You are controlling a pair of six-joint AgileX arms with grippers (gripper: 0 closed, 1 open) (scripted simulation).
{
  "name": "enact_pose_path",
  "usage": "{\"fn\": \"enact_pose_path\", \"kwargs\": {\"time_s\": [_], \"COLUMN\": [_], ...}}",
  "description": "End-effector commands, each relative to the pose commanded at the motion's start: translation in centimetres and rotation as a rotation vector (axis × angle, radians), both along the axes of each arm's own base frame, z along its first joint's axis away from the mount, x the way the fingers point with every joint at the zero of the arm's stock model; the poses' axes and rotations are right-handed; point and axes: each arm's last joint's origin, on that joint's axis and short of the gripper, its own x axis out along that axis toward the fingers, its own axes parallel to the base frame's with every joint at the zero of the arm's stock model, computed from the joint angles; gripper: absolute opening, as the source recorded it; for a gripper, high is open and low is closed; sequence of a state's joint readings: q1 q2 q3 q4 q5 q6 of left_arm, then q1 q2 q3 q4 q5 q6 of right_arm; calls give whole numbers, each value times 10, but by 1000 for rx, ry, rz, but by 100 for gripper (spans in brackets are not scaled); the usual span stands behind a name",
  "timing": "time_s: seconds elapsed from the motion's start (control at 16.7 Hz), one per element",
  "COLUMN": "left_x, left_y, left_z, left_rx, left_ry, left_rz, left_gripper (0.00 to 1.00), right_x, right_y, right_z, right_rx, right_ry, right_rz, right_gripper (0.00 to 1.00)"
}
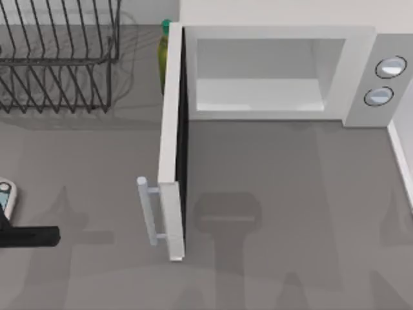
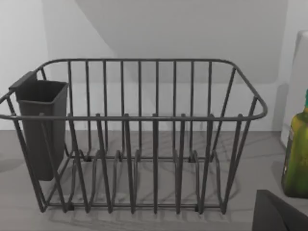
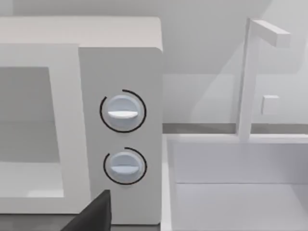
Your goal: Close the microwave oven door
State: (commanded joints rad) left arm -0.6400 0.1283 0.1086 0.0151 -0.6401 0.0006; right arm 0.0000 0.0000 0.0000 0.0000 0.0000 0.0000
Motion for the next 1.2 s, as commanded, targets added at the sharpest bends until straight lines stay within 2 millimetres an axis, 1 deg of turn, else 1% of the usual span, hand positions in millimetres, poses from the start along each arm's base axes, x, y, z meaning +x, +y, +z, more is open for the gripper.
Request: {"fn": "enact_pose_path", "kwargs": {"time_s": [0.12, 0.42, 0.84, 1.02, 1.2], "left_x": [1, 0, -16, -18, -18], "left_y": [-4, -4, 6, 8, 8], "left_z": [1, 0, -10, -12, -11], "left_rx": [0, 1, -1, 1, -1], "left_ry": [-1, 1, -1, 1, -1], "left_rz": [0, 0, 0, 0, 2], "left_gripper": [0, 0, 0, 0, 0], "right_x": [0, 0, 0, 0, 0], "right_y": [0, 0, 0, 0, 0], "right_z": [0, 0, 0, 0, 0], "right_rx": [0, 0, 0, 0, 0], "right_ry": [0, 0, 0, 0, 0], "right_rz": [0, 0, 0, 0, 0], "right_gripper": [100, 100, 100, 100, 100]}}
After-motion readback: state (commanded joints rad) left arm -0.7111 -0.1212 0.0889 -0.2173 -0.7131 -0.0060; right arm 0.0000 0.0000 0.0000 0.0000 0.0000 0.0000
